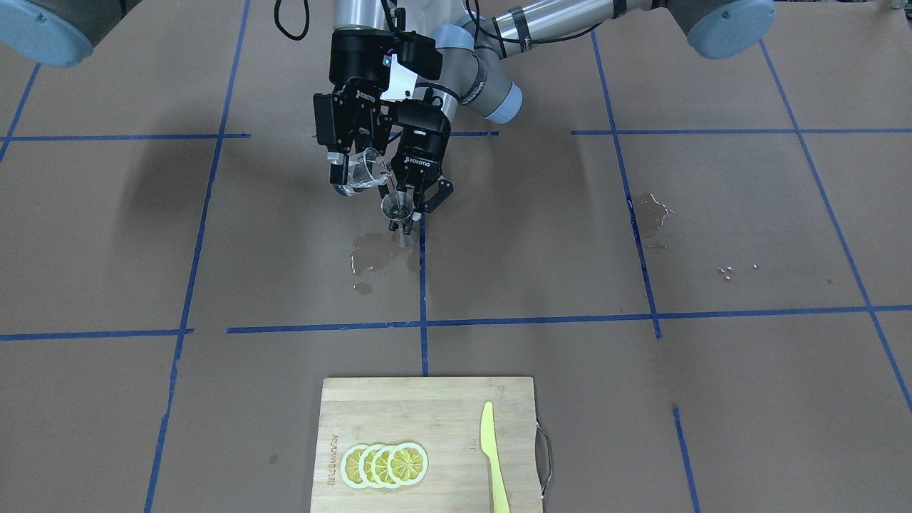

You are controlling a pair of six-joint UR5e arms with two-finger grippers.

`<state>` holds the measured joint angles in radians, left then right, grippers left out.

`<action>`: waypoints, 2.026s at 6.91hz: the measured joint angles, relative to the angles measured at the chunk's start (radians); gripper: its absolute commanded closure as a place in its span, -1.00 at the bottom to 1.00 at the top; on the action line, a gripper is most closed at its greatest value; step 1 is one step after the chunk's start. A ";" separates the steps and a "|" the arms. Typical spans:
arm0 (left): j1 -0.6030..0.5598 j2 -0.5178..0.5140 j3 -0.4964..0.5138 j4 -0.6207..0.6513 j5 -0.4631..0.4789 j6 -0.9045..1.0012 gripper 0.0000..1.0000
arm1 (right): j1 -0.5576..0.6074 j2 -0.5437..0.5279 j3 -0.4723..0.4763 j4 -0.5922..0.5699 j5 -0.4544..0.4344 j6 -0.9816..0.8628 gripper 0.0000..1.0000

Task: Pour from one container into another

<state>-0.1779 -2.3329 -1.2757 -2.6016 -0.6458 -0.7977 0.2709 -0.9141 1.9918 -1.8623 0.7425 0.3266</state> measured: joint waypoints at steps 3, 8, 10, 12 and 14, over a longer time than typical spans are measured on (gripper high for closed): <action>0.000 0.000 -0.001 0.000 0.000 0.000 1.00 | 0.001 0.000 0.001 -0.003 -0.001 -0.057 1.00; 0.000 0.000 -0.010 -0.002 0.000 -0.003 1.00 | 0.001 0.015 0.004 -0.028 -0.009 -0.145 1.00; 0.000 0.000 -0.011 -0.002 0.000 -0.003 1.00 | 0.002 0.021 0.003 -0.029 -0.010 -0.179 1.00; 0.000 0.001 -0.011 -0.002 0.000 -0.003 1.00 | 0.005 0.022 0.003 -0.029 -0.011 -0.208 1.00; 0.000 0.002 -0.013 -0.002 0.000 -0.003 1.00 | 0.009 0.021 0.004 -0.026 -0.011 -0.222 1.00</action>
<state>-0.1780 -2.3312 -1.2886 -2.6032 -0.6458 -0.8004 0.2799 -0.8927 1.9956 -1.8881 0.7317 0.1050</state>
